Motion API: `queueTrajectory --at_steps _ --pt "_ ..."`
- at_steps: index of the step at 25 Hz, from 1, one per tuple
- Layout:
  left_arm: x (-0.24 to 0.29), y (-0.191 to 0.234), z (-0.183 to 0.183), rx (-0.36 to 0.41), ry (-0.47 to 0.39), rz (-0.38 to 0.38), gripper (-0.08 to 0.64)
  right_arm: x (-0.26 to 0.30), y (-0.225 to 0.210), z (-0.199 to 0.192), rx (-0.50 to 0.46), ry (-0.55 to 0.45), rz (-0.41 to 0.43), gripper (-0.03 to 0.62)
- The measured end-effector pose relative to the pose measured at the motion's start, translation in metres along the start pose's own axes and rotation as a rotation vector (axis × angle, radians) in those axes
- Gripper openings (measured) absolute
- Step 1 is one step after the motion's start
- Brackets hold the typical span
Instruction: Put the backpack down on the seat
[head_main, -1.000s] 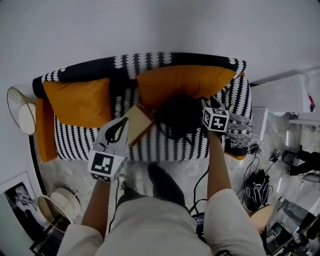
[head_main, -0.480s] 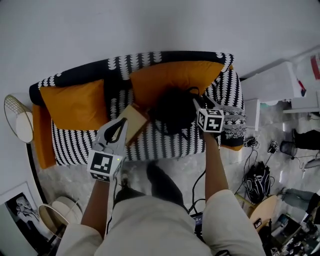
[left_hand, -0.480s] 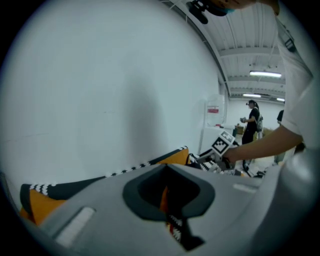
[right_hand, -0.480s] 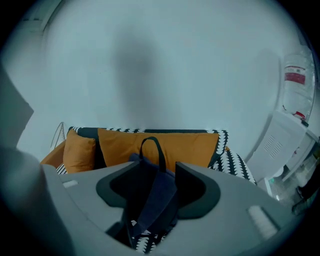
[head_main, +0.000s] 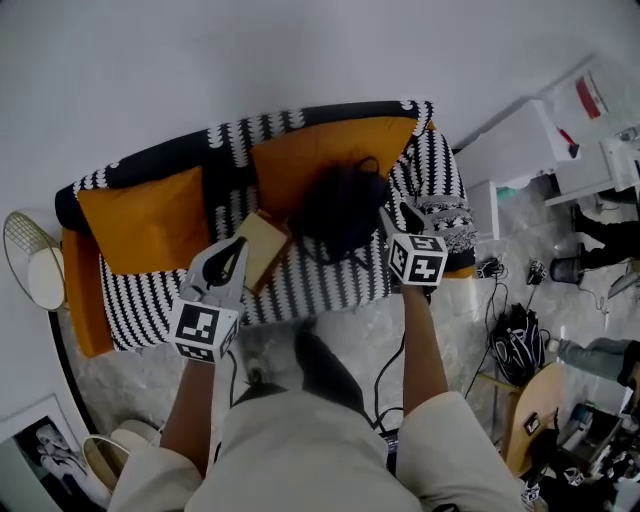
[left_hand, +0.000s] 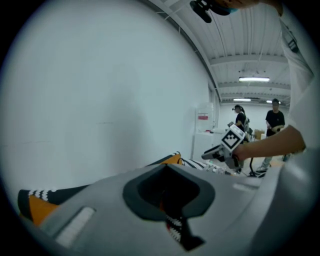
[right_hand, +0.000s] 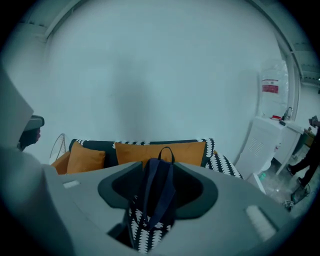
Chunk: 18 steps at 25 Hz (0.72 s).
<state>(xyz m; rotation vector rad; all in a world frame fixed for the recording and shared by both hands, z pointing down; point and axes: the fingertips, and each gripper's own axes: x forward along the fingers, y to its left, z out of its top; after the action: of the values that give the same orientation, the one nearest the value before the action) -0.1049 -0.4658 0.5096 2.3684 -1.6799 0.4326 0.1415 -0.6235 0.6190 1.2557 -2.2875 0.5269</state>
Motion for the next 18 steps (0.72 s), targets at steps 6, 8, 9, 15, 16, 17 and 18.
queueTrajectory --at_steps 6,8,9,15,16,17,18 --pt "-0.051 -0.01 0.007 0.022 -0.043 -0.033 0.002 -0.077 0.047 0.0 -0.013 -0.045 -0.01 0.181" --pt "-0.067 -0.015 0.01 0.033 -0.058 -0.044 0.002 -0.104 0.061 -0.002 0.015 -0.066 -0.005 0.178" --pt "-0.075 -0.018 0.011 0.038 -0.067 -0.05 0.002 -0.118 0.068 -0.003 0.038 -0.083 -0.003 0.175" --pt "-0.126 -0.032 0.017 0.064 -0.112 -0.083 0.002 -0.198 0.106 -0.004 0.078 -0.177 -0.029 0.137" --pt "-0.133 -0.035 0.019 0.069 -0.122 -0.088 0.002 -0.209 0.113 -0.006 0.081 -0.186 -0.028 0.137" --pt "-0.14 -0.038 0.021 0.075 -0.133 -0.094 0.002 -0.222 0.119 -0.007 0.087 -0.197 -0.027 0.137" --pt "-0.147 -0.042 0.024 0.081 -0.145 -0.1 0.002 -0.234 0.126 -0.008 0.093 -0.208 -0.027 0.133"
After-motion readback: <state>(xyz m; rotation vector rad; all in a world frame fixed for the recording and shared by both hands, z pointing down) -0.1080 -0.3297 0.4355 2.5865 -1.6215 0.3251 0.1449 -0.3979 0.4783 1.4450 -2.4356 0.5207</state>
